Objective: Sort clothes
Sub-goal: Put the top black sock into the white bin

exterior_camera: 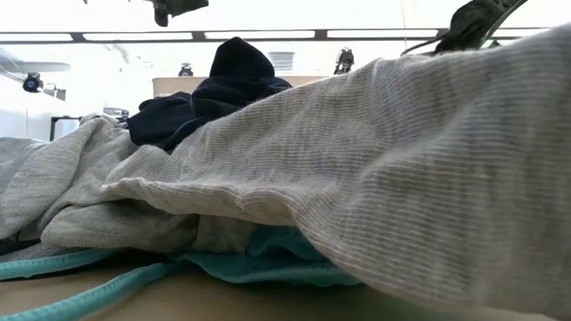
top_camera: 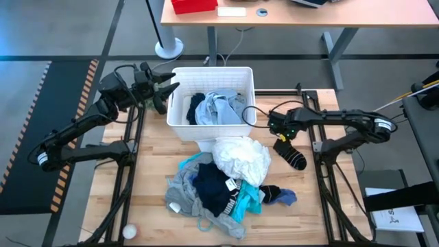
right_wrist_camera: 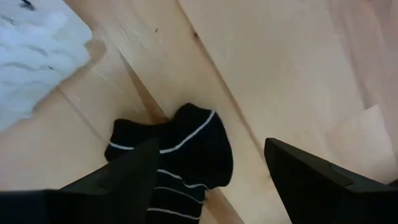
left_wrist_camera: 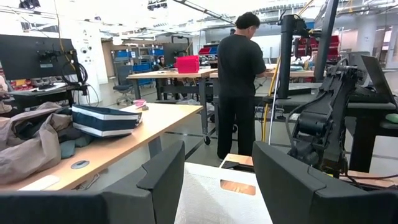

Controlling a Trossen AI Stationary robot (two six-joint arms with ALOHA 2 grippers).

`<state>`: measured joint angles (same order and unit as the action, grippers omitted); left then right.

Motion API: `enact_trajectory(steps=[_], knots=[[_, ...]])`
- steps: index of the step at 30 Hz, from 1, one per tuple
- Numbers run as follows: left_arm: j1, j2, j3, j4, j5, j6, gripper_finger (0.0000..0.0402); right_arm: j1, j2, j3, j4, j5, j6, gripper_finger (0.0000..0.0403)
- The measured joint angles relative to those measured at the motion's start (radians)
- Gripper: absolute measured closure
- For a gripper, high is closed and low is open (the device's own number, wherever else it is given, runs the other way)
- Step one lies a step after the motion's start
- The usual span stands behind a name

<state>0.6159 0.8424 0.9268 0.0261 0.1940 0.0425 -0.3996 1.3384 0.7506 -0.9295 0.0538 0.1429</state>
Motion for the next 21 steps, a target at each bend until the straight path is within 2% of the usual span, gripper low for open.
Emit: enact_trajectory(steps=[7, 11, 14, 21], knots=[[0.0, 0.0, 0.0, -0.001, 0.0, 0.0, 0.0223, 0.0, 0.112, 0.0, 0.008, 0.0, -0.021, 0.0102], [0.0, 0.0, 0.0, 0.0, 0.0, 0.0, 0.0223, 0.0, 0.166, 0.0, 0.013, -0.001, -0.05, 0.0125], [0.0, 0.0, 0.0, -0.001, 0.0, 0.0, 0.0223, 0.0, 0.18, 0.001, 0.013, -0.007, -0.068, 0.0181], [0.0, 0.0, 0.0, -0.001, -0.001, 0.0, 0.0223, 0.0, 0.165, 0.028, -0.036, -0.006, -0.127, 0.0379]])
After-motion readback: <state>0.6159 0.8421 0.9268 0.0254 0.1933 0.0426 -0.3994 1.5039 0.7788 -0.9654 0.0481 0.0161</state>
